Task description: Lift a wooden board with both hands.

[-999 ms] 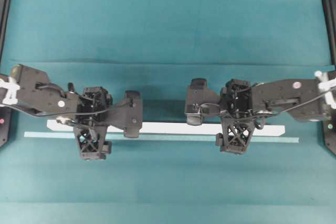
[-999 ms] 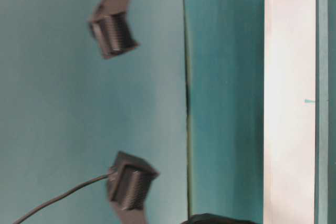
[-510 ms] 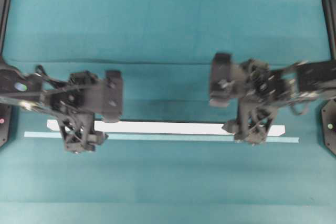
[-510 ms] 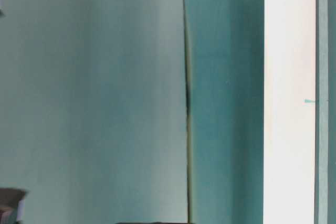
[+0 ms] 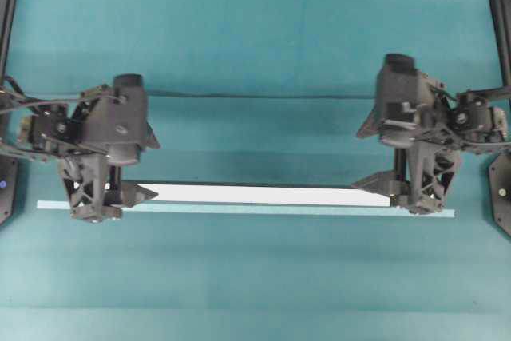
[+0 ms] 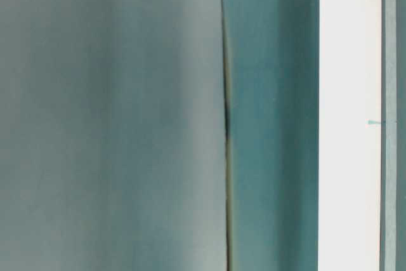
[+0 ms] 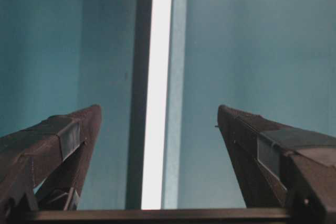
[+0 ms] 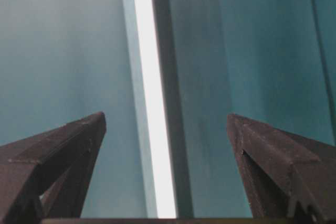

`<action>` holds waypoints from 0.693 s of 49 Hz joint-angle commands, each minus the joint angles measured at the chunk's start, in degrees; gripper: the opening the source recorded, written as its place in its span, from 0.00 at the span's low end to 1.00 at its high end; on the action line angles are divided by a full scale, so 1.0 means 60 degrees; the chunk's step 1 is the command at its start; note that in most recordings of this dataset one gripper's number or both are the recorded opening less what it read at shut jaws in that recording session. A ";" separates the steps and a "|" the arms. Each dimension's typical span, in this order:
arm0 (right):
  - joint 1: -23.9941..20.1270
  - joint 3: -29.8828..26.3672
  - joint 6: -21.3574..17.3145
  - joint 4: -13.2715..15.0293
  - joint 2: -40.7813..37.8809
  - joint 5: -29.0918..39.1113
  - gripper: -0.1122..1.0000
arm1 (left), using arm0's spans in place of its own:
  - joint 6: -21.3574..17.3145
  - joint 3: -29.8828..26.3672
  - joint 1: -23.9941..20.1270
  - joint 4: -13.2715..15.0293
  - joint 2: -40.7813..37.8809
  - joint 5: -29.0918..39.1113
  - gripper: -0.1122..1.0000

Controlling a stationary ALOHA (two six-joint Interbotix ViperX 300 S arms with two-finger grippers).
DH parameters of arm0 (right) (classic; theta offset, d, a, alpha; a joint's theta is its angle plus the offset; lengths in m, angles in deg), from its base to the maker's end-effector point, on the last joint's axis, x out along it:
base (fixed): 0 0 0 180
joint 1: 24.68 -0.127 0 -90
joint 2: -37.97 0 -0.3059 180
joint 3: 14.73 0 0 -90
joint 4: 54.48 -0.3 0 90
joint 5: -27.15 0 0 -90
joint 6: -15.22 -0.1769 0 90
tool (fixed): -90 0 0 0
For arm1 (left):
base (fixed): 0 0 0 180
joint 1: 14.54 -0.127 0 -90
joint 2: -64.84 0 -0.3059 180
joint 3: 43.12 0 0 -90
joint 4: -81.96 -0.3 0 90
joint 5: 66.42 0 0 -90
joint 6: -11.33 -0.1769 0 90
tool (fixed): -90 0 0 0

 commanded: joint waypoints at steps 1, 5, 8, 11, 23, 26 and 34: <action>0.0015 0.0073 -0.0044 0.0029 0.0264 -0.0483 0.94 | -0.0015 -0.0044 0.0015 0.0000 0.0322 -0.0176 0.98; 0.0015 0.0264 -0.0044 0.0029 0.0586 -0.0952 0.94 | -0.0015 0.0000 0.0015 0.0000 0.0469 -0.0293 0.98; 0.0015 0.0366 -0.0059 0.0029 0.0762 -0.1128 0.94 | -0.0015 0.0044 0.0015 0.0000 0.0571 -0.0366 0.98; 0.0015 0.0454 -0.0059 0.0029 0.0952 -0.1187 0.94 | -0.0015 0.0059 0.0000 0.0000 0.0674 -0.0439 0.98; 0.0015 0.0674 -0.0044 0.0029 0.1465 -0.1187 0.94 | -0.0015 0.0073 0.0000 0.0000 0.1011 -0.0659 0.98; 0.0029 0.0703 -0.0044 0.0029 0.1553 -0.1201 0.94 | -0.0015 0.0103 0.0000 0.0000 0.1084 -0.0791 0.98; 0.0073 0.0776 -0.0044 0.0029 0.1729 -0.1318 0.94 | -0.0015 0.0220 0.0000 0.0000 0.1377 -0.1392 0.98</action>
